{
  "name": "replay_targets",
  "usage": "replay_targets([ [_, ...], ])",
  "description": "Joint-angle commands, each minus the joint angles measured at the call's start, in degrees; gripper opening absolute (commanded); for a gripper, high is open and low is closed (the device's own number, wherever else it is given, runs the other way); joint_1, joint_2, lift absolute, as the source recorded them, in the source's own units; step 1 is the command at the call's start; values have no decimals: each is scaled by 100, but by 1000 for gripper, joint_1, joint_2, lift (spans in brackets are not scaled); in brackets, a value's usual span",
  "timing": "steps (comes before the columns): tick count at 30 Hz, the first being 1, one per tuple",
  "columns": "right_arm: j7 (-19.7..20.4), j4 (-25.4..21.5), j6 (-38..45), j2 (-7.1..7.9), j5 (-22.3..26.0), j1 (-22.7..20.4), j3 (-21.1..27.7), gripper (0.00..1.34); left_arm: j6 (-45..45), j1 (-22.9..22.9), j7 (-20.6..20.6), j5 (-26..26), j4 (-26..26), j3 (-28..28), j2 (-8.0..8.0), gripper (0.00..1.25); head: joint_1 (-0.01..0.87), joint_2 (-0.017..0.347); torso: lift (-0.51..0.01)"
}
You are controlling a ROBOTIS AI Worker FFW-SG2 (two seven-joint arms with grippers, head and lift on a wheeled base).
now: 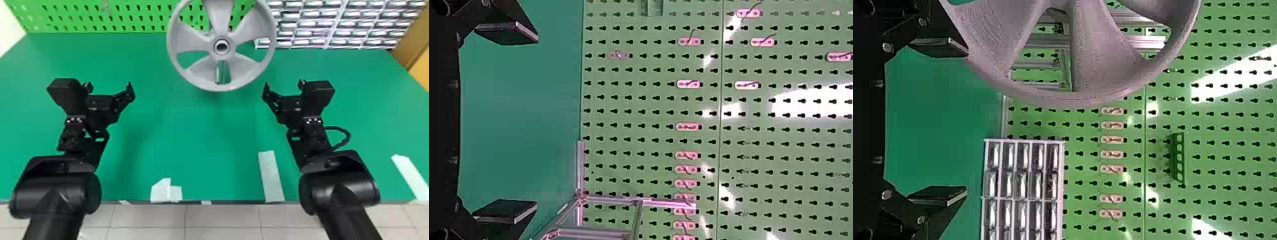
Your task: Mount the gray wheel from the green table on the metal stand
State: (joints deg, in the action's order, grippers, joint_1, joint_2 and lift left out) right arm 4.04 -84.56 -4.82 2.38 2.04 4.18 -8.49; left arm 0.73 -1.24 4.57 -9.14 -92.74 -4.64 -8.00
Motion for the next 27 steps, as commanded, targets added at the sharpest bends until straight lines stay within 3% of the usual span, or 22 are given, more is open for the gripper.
replay_targets([
  [1, 0, 0, 7, 0, 7, 4, 5, 1037, -3, 1, 0, 0, 2, 7, 0, 1132, 867, 52, -100],
  [27, 0, 0, 16, -27, 7, 4, 5, 1037, -3, 36, 0, -18, 2, -2, 0, 1132, 867, 52, -100],
])
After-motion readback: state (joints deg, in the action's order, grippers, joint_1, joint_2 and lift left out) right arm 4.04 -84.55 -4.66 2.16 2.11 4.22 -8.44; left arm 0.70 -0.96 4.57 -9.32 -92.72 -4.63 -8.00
